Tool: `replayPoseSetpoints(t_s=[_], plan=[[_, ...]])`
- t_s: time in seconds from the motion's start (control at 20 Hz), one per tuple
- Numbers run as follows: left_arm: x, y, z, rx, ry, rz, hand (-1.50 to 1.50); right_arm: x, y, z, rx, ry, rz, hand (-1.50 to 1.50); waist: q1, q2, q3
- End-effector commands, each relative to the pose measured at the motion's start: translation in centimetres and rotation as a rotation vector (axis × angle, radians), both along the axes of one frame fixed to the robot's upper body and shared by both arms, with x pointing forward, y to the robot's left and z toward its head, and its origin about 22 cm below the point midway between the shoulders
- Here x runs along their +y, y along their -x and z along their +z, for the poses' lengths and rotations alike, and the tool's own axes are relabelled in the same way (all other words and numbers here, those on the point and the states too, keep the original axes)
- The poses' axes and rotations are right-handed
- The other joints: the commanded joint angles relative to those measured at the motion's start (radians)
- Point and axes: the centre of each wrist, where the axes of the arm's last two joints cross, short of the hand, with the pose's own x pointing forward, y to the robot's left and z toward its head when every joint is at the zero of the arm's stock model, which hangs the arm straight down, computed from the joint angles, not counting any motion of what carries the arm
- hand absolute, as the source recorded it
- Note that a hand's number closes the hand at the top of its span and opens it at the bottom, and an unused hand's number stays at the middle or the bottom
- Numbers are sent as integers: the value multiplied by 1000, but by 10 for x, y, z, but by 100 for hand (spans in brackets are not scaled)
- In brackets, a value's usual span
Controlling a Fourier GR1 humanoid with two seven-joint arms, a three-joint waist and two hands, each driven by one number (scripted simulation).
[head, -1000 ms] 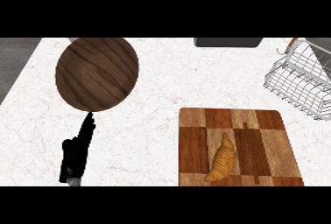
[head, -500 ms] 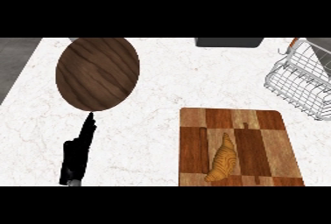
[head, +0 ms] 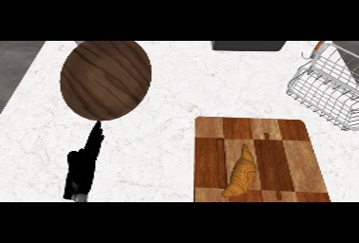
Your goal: Pick the eggplant from the cutting board and place it in the tiered basket
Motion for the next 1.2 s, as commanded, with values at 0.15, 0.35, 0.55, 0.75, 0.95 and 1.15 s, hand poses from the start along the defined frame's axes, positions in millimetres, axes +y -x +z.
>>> replayPoseSetpoints(t_s=[0.15,0.35,0.55,0.75,0.95,1.15], plan=[[13,7,-6,11,16,-9,0,-9,-7,-20,-91,-339,36,-150,-5,-2,0],[-5,-5,-5,0,9,26,0,3,-15,-44,-199,-449,44,-150,-10,-2,0],[3,2,-8,5,-3,1,0,-5,-18,-29,-336,-544,28,-150,-3,0,0],[15,0,-2,1,0,22,0,-32,8,-12,-516,-471,-58,-150,-24,-8,-1],[19,8,-6,13,19,35,0,-77,42,13,-606,-424,-262,-150,-23,-7,-1],[5,18,-17,21,20,40,0,-123,95,32,-654,-427,-377,-150,-40,-10,-1]])
